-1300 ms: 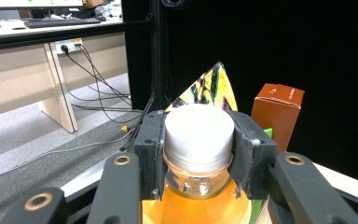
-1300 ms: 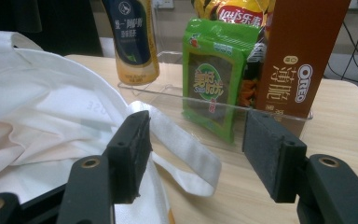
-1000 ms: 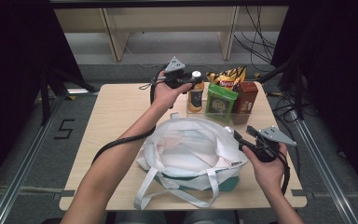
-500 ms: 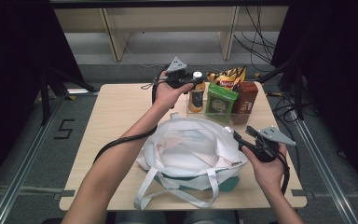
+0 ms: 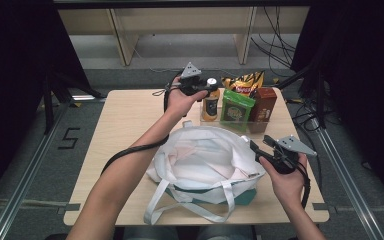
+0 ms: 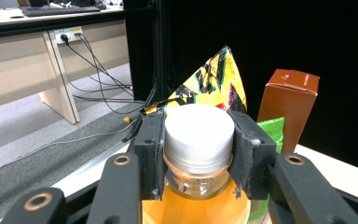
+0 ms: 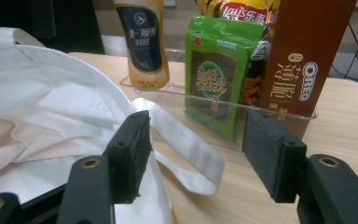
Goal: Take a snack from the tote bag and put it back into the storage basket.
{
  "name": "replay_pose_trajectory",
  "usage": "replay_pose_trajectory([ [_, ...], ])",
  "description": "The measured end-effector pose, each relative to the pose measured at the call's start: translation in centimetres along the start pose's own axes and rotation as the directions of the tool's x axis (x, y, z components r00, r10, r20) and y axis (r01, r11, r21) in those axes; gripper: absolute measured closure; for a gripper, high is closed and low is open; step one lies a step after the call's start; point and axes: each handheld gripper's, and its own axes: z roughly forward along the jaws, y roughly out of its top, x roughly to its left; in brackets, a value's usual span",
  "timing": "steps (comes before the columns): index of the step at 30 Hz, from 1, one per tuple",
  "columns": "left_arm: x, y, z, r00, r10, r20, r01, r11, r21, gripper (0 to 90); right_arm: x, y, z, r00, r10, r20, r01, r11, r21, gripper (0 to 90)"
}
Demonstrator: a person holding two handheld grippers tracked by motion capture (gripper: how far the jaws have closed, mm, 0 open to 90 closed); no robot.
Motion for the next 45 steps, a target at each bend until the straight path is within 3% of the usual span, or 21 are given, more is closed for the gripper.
replay_pose_trajectory([
  [7,0.0,-0.4,0.2,0.9999,0.005,-0.009,-0.005,0.9999,0.014,58.7,0.2,0.0,-0.1,0.9997,0.023,0.01,-0.023,0.9997,0.01,42.3],
  [9,-0.1,-0.5,0.2,1.0,0.005,-0.005,-0.005,0.9998,0.017,58.8,0.0,-0.1,0.0,1.0,-0.005,0.006,0.005,1.0,-0.005,42.3],
  [11,-0.1,-0.6,0.2,1.0,0.005,-0.004,-0.004,0.9998,0.019,58.8,0.2,-0.1,0.0,0.9998,0.017,0.008,-0.017,0.9998,0.005,42.3],
  [14,0.0,-0.7,0.2,1.0,0.006,-0.005,-0.006,0.9996,0.027,58.7,0.1,0.0,0.0,0.9999,0.013,0.011,-0.013,0.9999,0.002,42.3],
  [17,0.1,-0.9,0.3,1.0,0.007,-0.006,-0.007,0.9993,0.038,58.8,-0.2,0.0,0.1,0.9996,-0.026,0.013,0.026,0.9995,-0.016,42.3],
  [22,0.0,-1.2,0.4,0.9999,0.011,-0.007,-0.011,0.9988,0.048,58.8,0.1,0.0,-0.1,0.9999,0.014,0.01,-0.014,0.9999,0.0,42.3],
  [25,0.0,-1.3,0.4,1.0,0.007,-0.007,-0.007,0.9985,0.054,58.7,-0.1,0.0,0.0,0.9998,-0.016,0.01,0.016,0.9998,-0.011,42.3],
  [35,0.0,-1.7,0.5,0.9999,0.008,-0.008,-0.008,0.9976,0.069,58.7,0.1,0.0,-0.1,0.9999,0.011,0.009,-0.011,0.9999,-0.004,42.3],
  [45,0.1,-2.2,0.6,0.9999,0.003,-0.012,-0.002,0.9968,0.08,58.7,0.1,0.0,0.0,0.9999,0.007,0.009,-0.007,1.0,-0.003,42.3],
])
